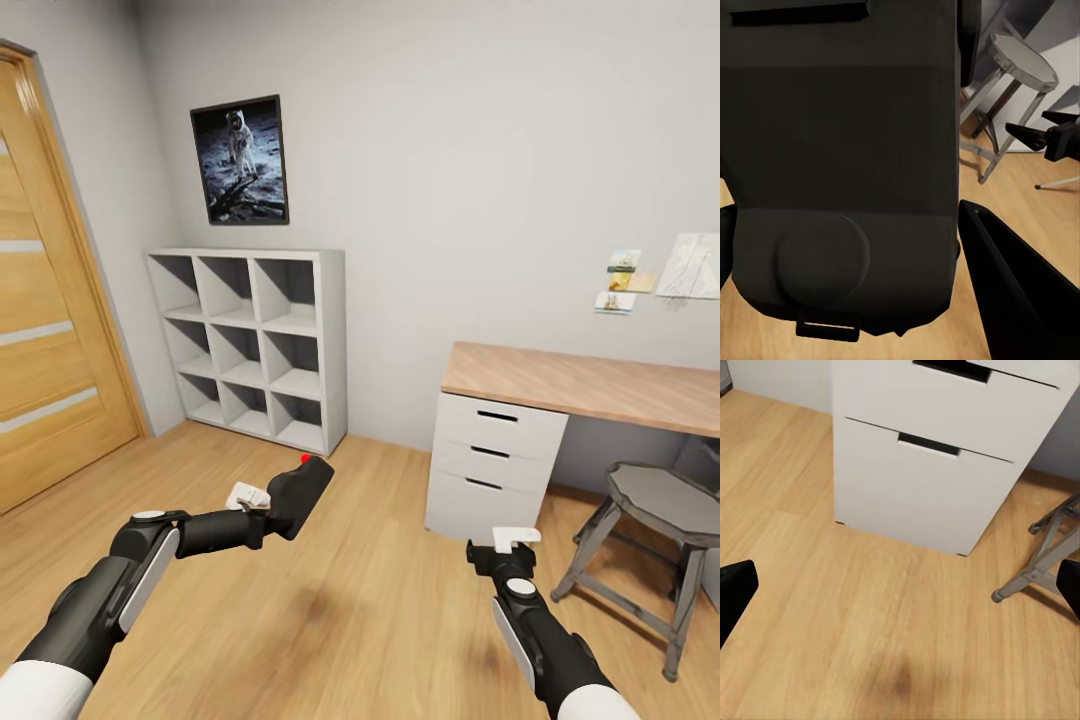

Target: Attach the digital camera to the camera tripod in the bedroom.

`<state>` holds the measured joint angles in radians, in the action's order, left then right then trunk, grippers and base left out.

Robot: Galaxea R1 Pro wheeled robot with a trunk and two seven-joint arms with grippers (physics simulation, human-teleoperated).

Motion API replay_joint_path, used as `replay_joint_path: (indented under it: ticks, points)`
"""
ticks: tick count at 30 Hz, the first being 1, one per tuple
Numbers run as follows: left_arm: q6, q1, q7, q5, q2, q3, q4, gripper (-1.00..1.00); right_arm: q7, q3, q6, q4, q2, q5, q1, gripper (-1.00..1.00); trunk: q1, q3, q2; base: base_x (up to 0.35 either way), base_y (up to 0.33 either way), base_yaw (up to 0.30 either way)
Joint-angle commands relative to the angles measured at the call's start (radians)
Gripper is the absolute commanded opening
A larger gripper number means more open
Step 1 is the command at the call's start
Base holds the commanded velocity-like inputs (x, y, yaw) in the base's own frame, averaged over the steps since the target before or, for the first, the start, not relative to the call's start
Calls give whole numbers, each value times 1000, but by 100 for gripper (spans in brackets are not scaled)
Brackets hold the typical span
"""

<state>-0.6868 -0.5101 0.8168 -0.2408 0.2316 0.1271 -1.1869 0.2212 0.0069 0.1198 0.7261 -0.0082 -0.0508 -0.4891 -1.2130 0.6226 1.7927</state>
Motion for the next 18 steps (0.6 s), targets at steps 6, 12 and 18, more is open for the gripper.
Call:
replay_joint_path:
  ticks: [6, 12, 18]
  points:
    - [-6, -1, 6, -11, 2, -1, -1, -100, 3, 0, 9, -10, 0, 0, 2, 100, 23, -18, -42, 0, 0, 0]
    - [1, -1, 5, -26, -7, -1, 119, -100, 3, -4, 7, -107, -7, 9, 2, 100, 46, -37, -84, 0, 0, 0]
    - [75, -1, -1, -26, -62, -7, 387, -100, 4, -9, -1, -235, -9, 13, 13, 100, 69, -55, -126, 0, 0, 0]
